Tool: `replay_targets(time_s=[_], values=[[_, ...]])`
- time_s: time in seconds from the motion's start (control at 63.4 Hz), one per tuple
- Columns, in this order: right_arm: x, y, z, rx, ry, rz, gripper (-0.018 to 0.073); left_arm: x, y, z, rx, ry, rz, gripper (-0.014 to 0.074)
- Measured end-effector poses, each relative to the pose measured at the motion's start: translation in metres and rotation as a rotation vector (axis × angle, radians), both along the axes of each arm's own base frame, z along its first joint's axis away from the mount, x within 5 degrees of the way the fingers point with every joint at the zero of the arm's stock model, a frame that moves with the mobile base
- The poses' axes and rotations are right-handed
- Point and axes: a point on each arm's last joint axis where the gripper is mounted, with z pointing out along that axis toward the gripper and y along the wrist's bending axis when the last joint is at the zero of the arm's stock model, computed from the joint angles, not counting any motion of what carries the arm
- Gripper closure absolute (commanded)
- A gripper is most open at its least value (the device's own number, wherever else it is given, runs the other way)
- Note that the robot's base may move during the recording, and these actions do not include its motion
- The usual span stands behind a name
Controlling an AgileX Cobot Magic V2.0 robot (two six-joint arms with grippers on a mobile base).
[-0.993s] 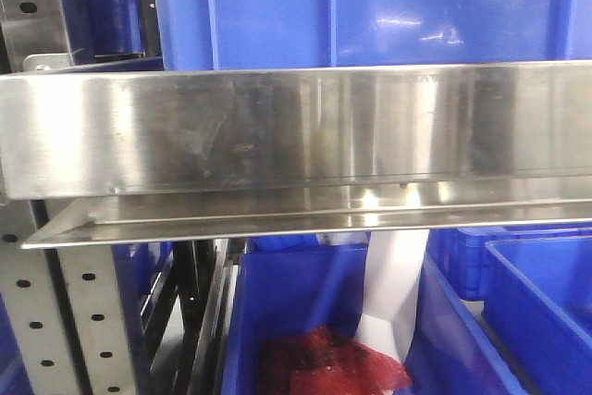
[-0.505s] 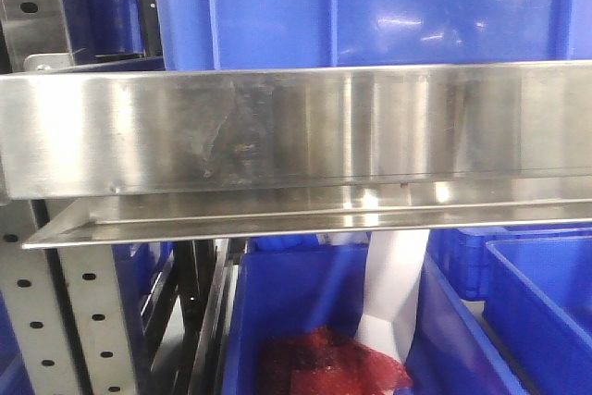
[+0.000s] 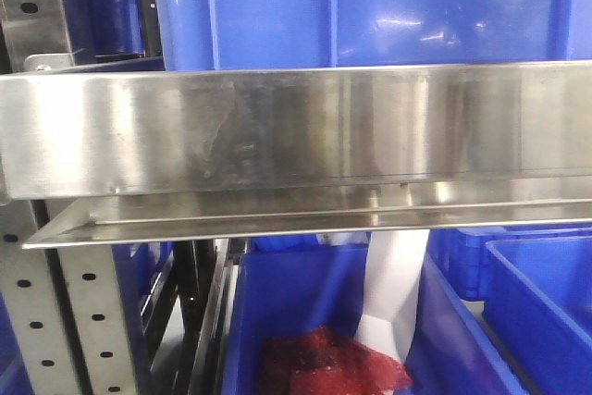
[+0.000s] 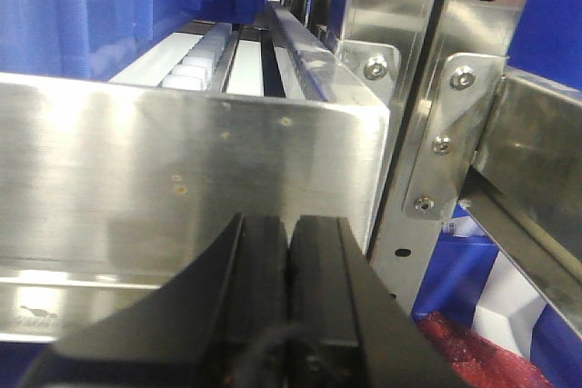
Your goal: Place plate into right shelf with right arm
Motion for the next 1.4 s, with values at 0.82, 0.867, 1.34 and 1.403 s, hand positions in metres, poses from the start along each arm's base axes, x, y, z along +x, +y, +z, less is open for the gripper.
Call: replay_targets(time_s=[0.82,0.867,1.34,1.403], values=[[-0.076,-0.031,-0.228,0.124,-0.161,-0.2,0.0503,0.0,0.0,0.0,0.0,0.0,0.0,0.0643],[-0.076,-0.031,-0.234,0.123,-0.153,-0.2,0.0503,0.0,0.0,0.0,0.0,0.0,0.0,0.0643],[-0.07,-0.031,-0.264,0.117,-0.11,-0.207,0.0503,0.0,0.0,0.0,0.0,0.0,0.0,0.0643],[-0.07,-0.031,-0.265,0.114,-0.098,-0.206,0.0503,0.0,0.0,0.0,0.0,0.0,0.0,0.0643]])
